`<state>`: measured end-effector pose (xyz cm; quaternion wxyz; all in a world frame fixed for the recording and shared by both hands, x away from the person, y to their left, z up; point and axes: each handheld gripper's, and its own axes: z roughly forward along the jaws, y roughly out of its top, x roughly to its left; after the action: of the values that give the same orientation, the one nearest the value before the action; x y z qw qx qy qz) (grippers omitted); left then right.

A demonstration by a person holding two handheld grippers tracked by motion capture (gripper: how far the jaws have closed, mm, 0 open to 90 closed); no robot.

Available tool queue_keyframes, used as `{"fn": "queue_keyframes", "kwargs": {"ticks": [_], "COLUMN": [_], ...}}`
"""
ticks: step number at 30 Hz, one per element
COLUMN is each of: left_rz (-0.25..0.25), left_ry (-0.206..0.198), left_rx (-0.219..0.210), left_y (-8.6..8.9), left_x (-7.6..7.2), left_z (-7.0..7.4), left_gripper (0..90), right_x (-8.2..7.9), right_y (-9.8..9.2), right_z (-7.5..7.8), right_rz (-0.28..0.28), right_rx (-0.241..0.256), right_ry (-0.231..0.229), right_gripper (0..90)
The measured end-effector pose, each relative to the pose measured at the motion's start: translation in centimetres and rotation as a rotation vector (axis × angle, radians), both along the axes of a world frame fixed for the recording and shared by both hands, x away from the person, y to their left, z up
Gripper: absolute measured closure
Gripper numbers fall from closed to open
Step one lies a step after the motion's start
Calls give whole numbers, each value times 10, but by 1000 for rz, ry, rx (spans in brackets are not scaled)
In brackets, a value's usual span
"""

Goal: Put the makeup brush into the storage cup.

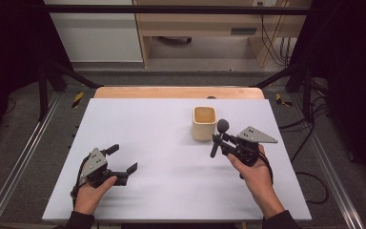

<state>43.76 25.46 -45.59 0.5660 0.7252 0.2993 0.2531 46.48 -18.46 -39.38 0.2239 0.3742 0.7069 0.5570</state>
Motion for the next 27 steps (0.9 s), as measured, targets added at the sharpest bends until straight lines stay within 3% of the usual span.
{"fn": "queue_keyframes", "kwargs": {"ticks": [17,27], "left_rz": [16,9], "left_ry": [-31,-36], "left_rx": [-50,-42], "left_y": [7,5], "left_x": [-5,-6], "left_z": [-2,-3], "left_gripper": [12,12], "right_x": [9,14], "right_y": [0,-1], "right_z": [10,17], "right_rz": [-7,-21], "right_rx": [11,13], "right_ry": [6,3], "right_gripper": [705,705]}}
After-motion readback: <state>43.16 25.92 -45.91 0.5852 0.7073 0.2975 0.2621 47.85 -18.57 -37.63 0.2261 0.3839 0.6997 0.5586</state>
